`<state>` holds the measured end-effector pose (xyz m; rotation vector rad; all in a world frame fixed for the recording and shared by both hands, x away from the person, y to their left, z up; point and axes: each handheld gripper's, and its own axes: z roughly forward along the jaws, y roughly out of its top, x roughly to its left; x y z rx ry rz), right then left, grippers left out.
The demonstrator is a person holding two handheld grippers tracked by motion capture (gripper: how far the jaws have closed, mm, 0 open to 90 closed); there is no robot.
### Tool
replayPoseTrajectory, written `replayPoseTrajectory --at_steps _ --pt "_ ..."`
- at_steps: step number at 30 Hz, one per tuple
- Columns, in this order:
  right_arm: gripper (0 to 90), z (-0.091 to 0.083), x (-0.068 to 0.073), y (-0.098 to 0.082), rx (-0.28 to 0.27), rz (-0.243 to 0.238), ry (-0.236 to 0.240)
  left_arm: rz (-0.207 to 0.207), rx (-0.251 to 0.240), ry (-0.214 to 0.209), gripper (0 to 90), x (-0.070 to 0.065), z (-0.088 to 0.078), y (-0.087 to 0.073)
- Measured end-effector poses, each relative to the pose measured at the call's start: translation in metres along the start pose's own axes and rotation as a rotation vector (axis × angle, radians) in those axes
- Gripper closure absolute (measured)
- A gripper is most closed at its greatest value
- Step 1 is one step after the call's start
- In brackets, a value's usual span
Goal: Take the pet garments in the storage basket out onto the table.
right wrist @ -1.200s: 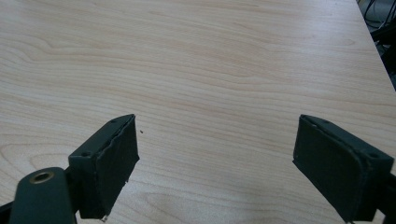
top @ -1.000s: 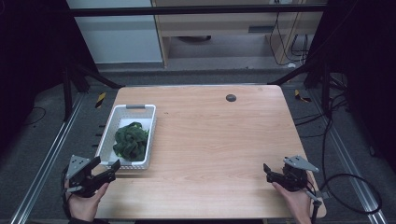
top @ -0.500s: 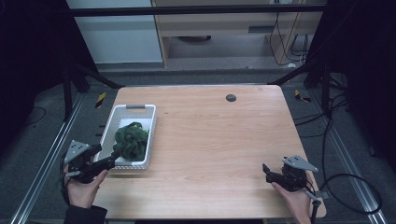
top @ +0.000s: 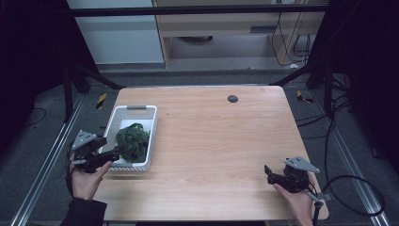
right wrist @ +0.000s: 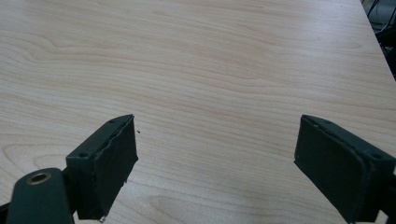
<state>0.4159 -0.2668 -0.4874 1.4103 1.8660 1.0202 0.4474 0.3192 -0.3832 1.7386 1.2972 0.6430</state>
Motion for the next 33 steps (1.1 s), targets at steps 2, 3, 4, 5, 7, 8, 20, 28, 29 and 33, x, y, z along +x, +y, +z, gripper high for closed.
replayPoseTrajectory --at_steps 2,3,4,5,7,8,20,28,29,33 --pt "12.6 0.000 0.000 0.000 0.001 0.000 0.000 0.006 0.012 -0.005 20.5 0.000 0.005 0.003" --pt "12.6 0.000 0.000 0.000 0.000 0.000 0.000 0.004 0.015 -0.006 20.5 0.000 0.007 0.004" --pt "12.4 0.000 0.000 0.000 -0.001 -0.001 0.000 0.004 0.015 -0.006 20.4 0.000 0.007 0.004" --pt "12.4 0.000 0.000 0.000 -0.002 -0.002 0.000 0.007 0.023 -0.011 20.4 0.000 0.011 0.005" --pt "12.2 0.000 -0.001 0.001 -0.003 0.000 0.000 0.010 0.031 -0.011 20.3 0.000 0.015 0.006" --pt "12.2 0.001 -0.001 0.001 -0.004 -0.001 0.000 0.011 0.037 -0.013 20.3 0.000 0.017 0.006" --pt "12.0 0.001 -0.001 0.001 -0.003 0.000 -0.001 0.042 0.112 -0.005 18.8 -0.002 0.040 0.018" --pt "11.8 0.001 -0.001 0.001 0.006 0.009 0.005 0.049 0.150 0.006 18.0 -0.002 0.051 0.023" --pt "11.8 0.002 -0.001 0.001 0.005 0.005 0.004 0.053 0.160 0.008 17.9 -0.002 0.054 0.023" --pt "11.7 0.003 -0.001 0.001 0.009 0.003 0.003 0.055 0.184 0.015 17.3 -0.001 0.060 0.024"
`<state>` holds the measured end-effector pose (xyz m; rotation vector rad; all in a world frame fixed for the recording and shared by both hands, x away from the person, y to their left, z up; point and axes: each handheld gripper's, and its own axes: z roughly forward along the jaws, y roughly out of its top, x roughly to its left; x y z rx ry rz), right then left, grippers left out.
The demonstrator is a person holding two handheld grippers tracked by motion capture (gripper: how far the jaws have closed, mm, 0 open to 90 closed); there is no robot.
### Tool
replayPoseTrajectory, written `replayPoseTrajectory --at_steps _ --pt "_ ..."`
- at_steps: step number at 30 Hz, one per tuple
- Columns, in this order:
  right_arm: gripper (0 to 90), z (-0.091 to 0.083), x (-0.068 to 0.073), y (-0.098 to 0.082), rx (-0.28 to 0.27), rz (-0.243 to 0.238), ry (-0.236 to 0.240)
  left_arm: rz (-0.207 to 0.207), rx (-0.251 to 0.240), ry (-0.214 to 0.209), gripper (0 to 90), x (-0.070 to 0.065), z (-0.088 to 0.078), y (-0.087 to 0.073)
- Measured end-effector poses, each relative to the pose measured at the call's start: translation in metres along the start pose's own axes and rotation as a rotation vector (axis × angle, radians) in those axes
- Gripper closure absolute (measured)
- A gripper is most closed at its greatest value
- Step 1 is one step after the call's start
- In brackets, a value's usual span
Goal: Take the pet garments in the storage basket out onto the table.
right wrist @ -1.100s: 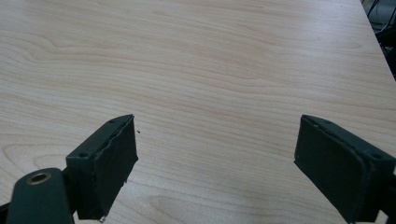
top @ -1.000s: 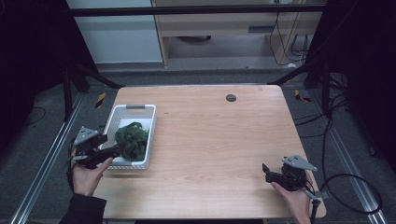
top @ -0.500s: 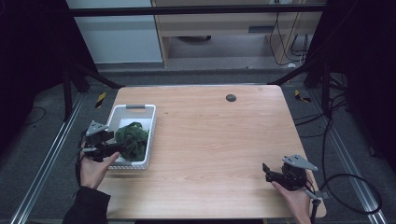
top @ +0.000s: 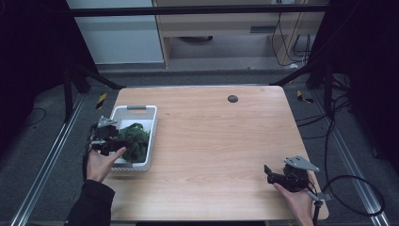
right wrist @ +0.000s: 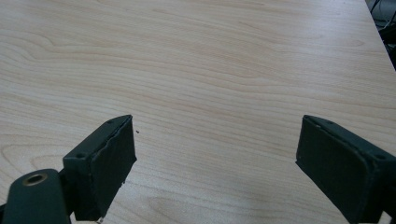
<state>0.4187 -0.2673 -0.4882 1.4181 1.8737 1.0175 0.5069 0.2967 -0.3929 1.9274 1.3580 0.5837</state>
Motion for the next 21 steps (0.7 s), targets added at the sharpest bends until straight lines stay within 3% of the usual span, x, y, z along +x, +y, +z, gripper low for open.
replayPoseTrajectory --at_steps 21 --pt "11.2 0.001 0.000 0.000 0.016 0.004 0.007 0.017 0.113 0.038 15.2 0.002 0.032 0.002"
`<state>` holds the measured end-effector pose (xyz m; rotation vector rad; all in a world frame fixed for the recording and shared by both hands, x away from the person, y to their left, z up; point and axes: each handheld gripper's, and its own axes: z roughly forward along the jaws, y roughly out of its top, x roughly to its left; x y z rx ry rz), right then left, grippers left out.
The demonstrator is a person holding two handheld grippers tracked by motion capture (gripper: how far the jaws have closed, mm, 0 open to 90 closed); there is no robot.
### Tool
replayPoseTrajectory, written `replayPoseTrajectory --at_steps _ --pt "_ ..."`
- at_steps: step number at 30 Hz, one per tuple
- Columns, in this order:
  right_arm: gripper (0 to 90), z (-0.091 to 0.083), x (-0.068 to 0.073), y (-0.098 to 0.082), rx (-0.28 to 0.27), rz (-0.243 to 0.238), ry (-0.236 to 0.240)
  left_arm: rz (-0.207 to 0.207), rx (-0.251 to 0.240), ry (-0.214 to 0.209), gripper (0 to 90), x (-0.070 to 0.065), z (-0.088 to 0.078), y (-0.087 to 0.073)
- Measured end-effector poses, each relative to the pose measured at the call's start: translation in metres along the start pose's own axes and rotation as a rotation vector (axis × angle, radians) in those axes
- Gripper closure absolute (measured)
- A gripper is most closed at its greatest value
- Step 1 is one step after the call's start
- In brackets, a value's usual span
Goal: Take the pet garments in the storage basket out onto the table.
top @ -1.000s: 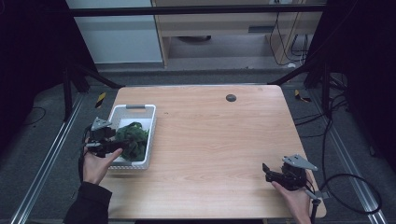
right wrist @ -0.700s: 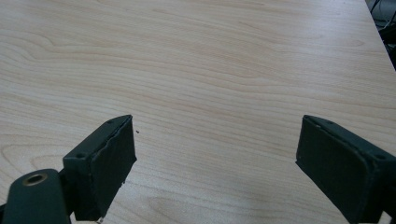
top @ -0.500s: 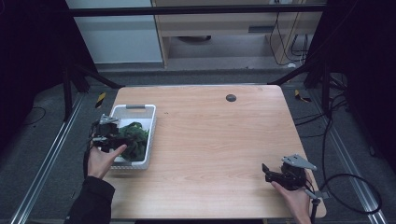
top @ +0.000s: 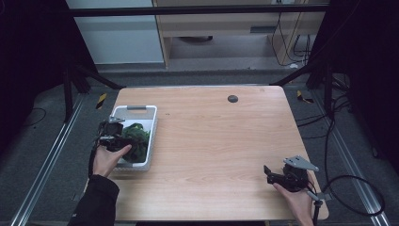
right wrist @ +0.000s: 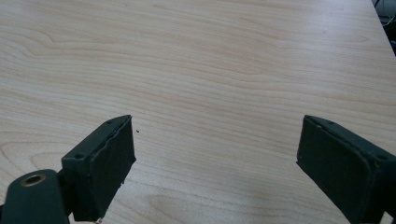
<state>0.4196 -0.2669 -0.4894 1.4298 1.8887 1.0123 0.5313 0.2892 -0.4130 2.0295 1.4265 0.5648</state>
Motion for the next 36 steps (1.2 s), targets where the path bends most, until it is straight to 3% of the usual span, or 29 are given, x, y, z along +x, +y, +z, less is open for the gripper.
replayPoseTrajectory --at_steps 10,20,33,36 --pt "11.1 0.001 0.000 0.000 0.003 -0.007 0.000 -0.010 0.040 0.000 15.9 0.000 0.013 -0.001" --pt "11.0 0.001 0.001 0.000 0.010 -0.001 0.008 -0.023 0.104 -0.003 22.8 0.001 0.023 0.000" --pt "10.9 0.002 0.001 0.000 0.011 -0.008 0.008 -0.028 0.172 -0.009 53.0 -0.001 0.028 0.000" --pt "11.0 0.002 0.001 0.000 0.013 -0.009 0.009 -0.032 0.180 -0.006 64.6 -0.002 0.028 0.000"
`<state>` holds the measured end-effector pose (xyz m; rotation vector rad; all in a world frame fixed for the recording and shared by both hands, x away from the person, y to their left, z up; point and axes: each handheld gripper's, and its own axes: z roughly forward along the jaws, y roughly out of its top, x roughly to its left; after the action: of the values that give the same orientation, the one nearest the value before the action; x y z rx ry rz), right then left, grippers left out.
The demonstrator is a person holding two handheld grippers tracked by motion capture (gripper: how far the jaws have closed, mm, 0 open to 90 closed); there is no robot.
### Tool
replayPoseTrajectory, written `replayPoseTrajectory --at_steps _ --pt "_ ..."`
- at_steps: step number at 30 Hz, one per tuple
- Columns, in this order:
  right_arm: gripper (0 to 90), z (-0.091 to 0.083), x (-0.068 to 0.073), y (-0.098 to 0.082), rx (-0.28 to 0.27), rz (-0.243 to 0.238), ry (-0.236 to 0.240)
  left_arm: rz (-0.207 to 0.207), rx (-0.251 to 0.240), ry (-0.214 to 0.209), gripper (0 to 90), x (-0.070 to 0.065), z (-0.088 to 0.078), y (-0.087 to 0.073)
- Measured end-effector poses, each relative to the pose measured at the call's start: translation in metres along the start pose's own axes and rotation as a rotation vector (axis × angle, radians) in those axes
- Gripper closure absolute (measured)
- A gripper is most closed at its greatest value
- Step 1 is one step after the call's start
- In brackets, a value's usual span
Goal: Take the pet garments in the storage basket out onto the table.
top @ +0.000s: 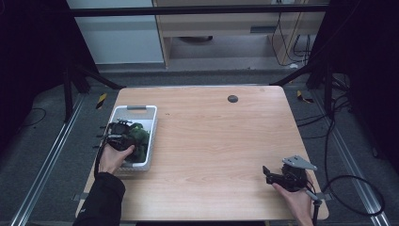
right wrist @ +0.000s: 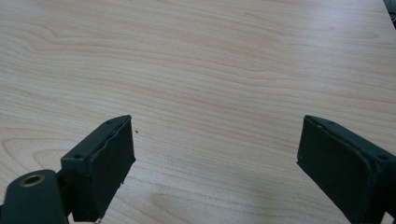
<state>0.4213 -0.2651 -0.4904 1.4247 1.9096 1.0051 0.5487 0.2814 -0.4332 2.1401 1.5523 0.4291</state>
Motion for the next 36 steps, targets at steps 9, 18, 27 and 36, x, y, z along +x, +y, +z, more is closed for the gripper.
replayPoseTrajectory --at_steps 9,18,27,36 --pt "11.0 0.000 0.000 0.000 0.002 0.000 0.001 -0.011 -0.019 0.017 75.0 0.003 -0.007 -0.001" --pt "10.9 0.000 0.000 0.000 0.001 0.000 -0.001 0.012 -0.051 0.027 76.2 0.005 -0.025 0.000" --pt "10.9 -0.001 0.000 0.000 0.000 0.000 0.000 0.040 -0.117 0.019 76.2 0.012 -0.058 0.000" --pt "11.0 -0.001 0.000 0.000 0.000 -0.002 0.000 0.074 -0.148 -0.004 76.2 0.012 -0.078 0.000"
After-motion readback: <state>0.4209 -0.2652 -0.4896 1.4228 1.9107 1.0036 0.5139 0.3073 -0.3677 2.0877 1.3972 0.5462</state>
